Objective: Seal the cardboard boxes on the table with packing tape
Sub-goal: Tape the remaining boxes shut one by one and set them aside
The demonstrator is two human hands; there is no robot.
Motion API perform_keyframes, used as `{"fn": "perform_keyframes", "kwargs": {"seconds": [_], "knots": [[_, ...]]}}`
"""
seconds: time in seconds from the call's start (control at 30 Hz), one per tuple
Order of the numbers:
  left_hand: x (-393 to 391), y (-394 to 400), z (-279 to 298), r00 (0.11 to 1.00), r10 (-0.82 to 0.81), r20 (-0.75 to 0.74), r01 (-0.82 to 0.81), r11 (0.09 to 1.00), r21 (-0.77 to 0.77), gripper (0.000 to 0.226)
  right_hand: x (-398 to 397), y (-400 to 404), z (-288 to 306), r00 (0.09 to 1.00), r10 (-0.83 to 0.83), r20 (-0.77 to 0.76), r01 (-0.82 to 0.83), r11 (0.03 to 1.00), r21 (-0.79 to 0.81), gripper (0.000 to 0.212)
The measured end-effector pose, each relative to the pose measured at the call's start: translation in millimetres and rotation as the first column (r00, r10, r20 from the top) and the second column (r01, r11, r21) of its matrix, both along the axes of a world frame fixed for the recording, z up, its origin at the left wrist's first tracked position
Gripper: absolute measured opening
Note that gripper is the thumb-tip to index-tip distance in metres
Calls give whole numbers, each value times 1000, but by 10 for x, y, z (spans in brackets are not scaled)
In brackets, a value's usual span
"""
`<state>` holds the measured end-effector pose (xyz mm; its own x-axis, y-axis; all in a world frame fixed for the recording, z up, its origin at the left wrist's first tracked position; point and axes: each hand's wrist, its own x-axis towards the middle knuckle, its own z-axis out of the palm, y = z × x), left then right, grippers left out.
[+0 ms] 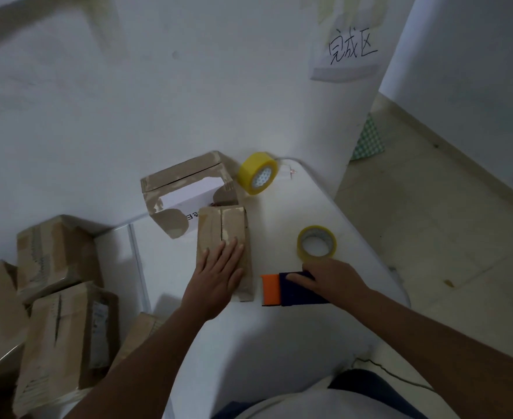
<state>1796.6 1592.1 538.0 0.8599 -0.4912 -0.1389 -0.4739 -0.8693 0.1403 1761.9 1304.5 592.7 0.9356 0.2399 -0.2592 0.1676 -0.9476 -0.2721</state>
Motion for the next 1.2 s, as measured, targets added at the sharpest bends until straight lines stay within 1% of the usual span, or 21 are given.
{"fn": "perform_keyframes", "kwargs": {"seconds": [0.17, 0.47, 0.57, 0.63, 0.7, 0.77, 0.83, 0.9, 0.93, 1.03, 1.13, 1.2], "knots": [[-10, -4, 19, 1000, -14, 15, 14, 1000, -3, 63, -25, -44, -29, 1000, 3, 2, -3, 999, 39, 58], [-13, -2, 6, 1000, -8, 25, 9, 1000, -28, 62, -32, -108, -42, 1000, 1, 1, -1, 995, 99, 51], [-16, 9, 2, 1000, -16, 24, 16, 1000, -21, 63, -57, -95, -33, 999, -39, -14, 41, 988, 146, 52], [-16, 15, -7, 1000, -17, 21, 17, 1000, -19, 64, -65, -71, -27, 998, -57, -21, 60, 989, 137, 52], [-8, 12, -13, 999, -22, 24, 23, 999, -26, 64, -64, -58, -7, 999, -45, 0, 45, 996, 83, 53], [-3, 11, -14, 999, -28, 32, 29, 999, -26, 63, -85, -84, -14, 998, -13, 68, 9, 998, 57, 63], [-12, 15, -22, 999, -26, 41, 27, 999, -29, 62, -113, -129, -33, 989, 11, 147, -22, 997, 75, 81], [-17, 12, -22, 999, -24, 48, 26, 999, -39, 61, -127, -167, -40, 990, 8, 144, -21, 996, 87, 93], [-12, 8, -13, 998, -26, 53, 28, 999, -43, 61, -124, -173, -38, 993, 6, 121, -15, 997, 74, 92], [-29, -1, 5, 998, -24, 53, 27, 998, -54, 62, -104, -189, -76, 999, -38, 11, 37, 998, 52, 67], [-132, -58, -24, 996, 72, 51, -67, 994, -86, 64, -116, -224, -77, 991, -115, -73, 121, 989, 82, 60], [-182, -123, -11, 988, 127, 85, -117, 986, -118, 63, -94, -220, -12, 988, -119, -97, 126, 989, 71, 54]]}}
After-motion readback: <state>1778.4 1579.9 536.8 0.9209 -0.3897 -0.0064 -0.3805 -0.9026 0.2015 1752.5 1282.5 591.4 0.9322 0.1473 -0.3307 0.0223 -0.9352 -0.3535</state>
